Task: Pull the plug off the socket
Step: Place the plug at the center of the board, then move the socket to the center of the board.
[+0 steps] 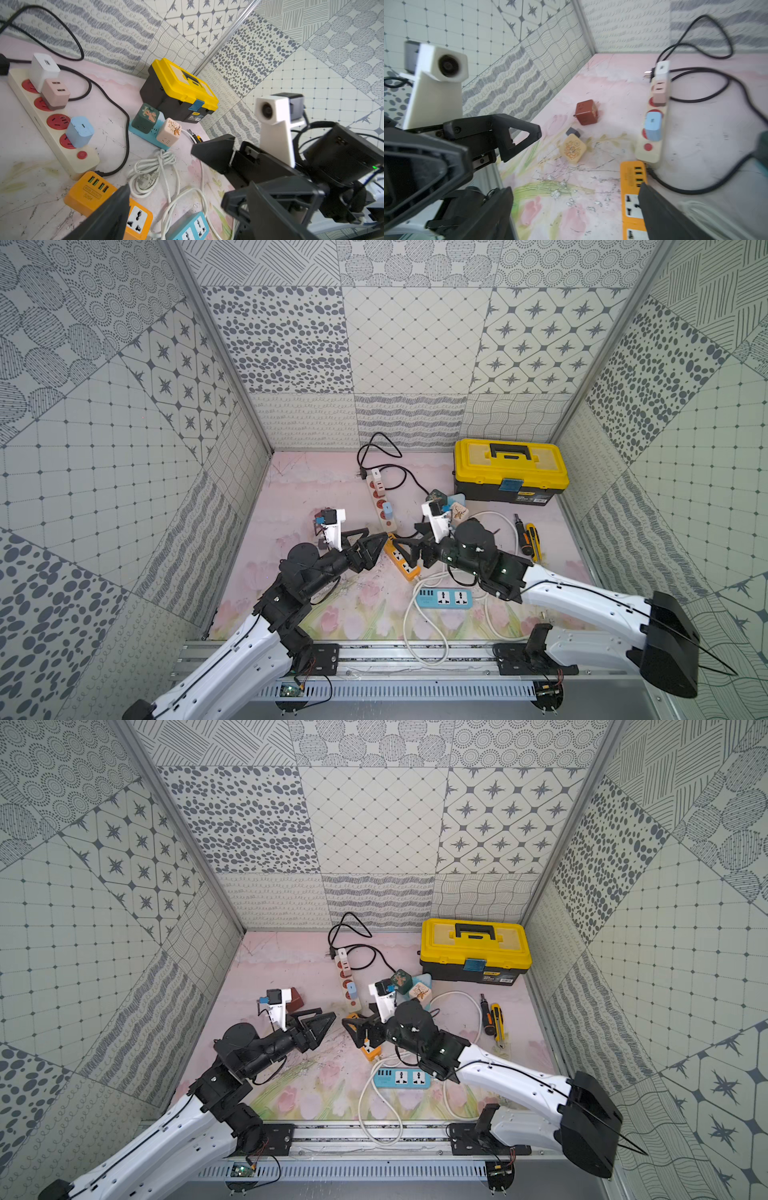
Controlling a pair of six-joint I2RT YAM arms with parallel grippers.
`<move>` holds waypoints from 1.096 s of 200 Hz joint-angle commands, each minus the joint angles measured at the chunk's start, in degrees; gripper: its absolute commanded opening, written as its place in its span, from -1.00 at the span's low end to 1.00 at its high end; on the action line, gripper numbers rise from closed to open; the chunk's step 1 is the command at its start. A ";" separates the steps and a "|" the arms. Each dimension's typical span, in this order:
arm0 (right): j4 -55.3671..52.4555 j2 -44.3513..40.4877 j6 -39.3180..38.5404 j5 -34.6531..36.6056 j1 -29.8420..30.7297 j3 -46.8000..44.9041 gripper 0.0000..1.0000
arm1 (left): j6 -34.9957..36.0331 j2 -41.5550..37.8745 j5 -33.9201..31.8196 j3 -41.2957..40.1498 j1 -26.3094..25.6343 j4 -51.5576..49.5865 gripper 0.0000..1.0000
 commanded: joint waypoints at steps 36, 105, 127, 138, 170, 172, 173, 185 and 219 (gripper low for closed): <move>6.72 -3.42 3.57 -2.85 -12.83 -9.85 0.99 | -6.98 24.14 6.73 9.57 0.37 0.73 0.69; -1.25 -5.68 2.83 0.80 -16.15 -8.88 0.99 | -5.01 35.76 -4.17 23.11 0.44 -20.97 0.49; -6.19 -7.86 1.47 1.94 -18.32 -8.70 0.99 | -5.01 37.31 -3.95 25.77 -0.26 -22.37 0.48; -10.10 -8.62 0.45 3.18 -20.07 -8.04 1.00 | -4.41 38.30 -3.75 27.46 -1.48 -22.64 0.47; -13.61 -7.24 -8.95 1.33 -24.17 -8.15 1.00 | -2.13 42.20 -3.65 31.32 -5.30 -22.54 0.47; -13.67 -7.02 -9.79 1.16 -24.14 -8.13 1.00 | -2.13 42.39 -3.60 31.50 -5.48 -22.50 0.47; -13.72 -6.88 -10.39 1.03 -24.13 -8.13 1.00 | -2.13 42.43 -3.58 31.56 -5.50 -22.45 0.47; -14.05 -5.78 -17.60 -1.31 -24.11 -7.46 1.00 | -2.13 43.16 -3.34 31.76 -5.84 -21.65 0.48; -12.35 -2.39 -41.77 -3.50 -24.29 -6.28 1.00 | -2.14 42.93 -2.99 30.78 -5.81 -20.42 0.48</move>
